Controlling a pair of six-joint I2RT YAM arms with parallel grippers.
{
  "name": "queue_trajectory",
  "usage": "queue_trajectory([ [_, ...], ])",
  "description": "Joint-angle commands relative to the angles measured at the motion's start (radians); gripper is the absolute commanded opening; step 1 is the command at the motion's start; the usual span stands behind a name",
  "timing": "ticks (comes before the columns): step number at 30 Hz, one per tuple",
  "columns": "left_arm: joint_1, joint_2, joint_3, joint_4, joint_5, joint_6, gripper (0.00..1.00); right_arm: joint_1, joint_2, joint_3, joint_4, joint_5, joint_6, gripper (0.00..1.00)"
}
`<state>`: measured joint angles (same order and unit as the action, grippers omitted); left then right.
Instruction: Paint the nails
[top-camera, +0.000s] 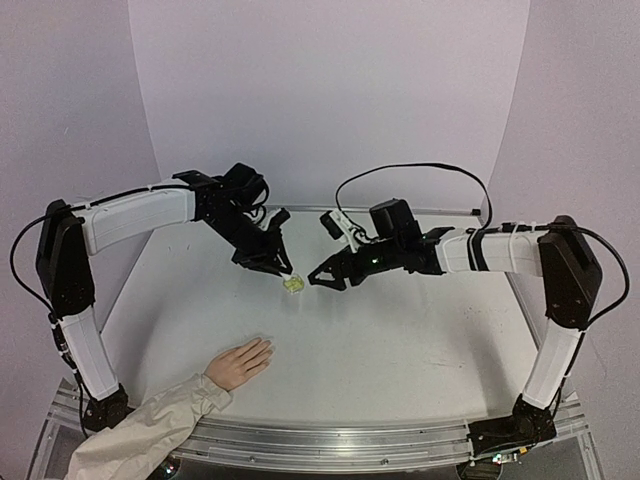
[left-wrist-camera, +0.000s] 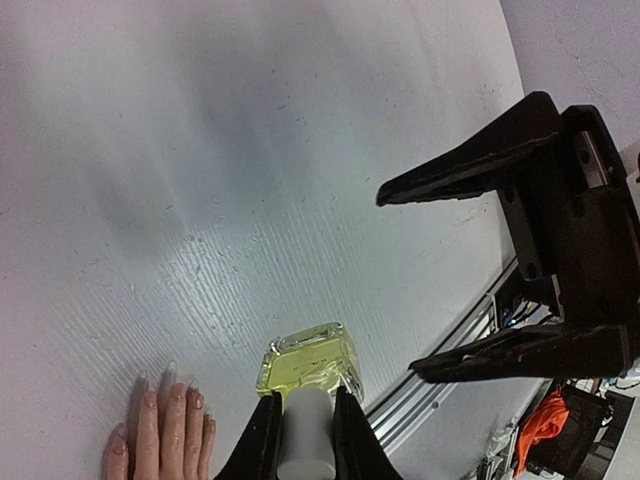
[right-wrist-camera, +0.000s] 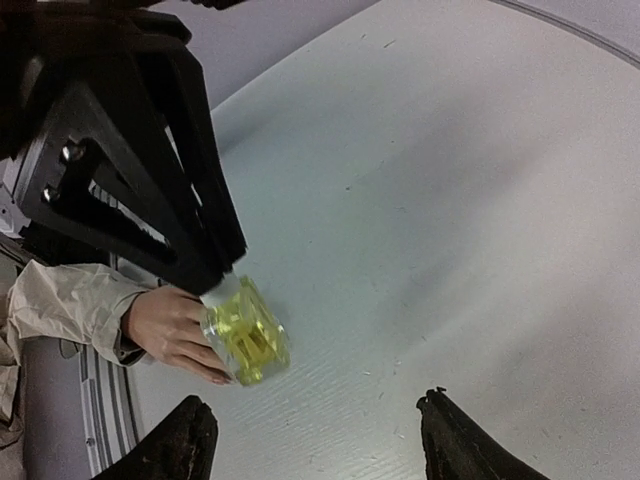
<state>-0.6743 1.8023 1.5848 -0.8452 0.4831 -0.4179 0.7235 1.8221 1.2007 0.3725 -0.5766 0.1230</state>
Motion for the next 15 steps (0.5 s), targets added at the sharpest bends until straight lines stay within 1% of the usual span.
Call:
queue_trajectory([
  [1, -0.017, 0.008, 0.062, 0.023, 0.042, -0.033, 0.0, 0.026, 0.017, 0.024, 0.122, -0.112, 0.008, 0.68],
  [4, -0.019, 0.009, 0.061, 0.027, 0.05, -0.035, 0.0, 0.031, 0.033, 0.01, 0.162, -0.147, 0.022, 0.62],
  [10, -0.019, 0.012, 0.064, 0.033, 0.069, -0.034, 0.0, 0.04, 0.061, 0.003, 0.197, -0.193, 0.03, 0.58],
  [12, -0.019, 0.014, 0.068, 0.033, 0.071, -0.035, 0.0, 0.042, 0.071, 0.005, 0.198, -0.193, 0.029, 0.54],
  [15, -0.019, 0.013, 0.07, 0.034, 0.072, -0.035, 0.0, 0.044, 0.088, 0.01, 0.198, -0.201, 0.03, 0.51],
])
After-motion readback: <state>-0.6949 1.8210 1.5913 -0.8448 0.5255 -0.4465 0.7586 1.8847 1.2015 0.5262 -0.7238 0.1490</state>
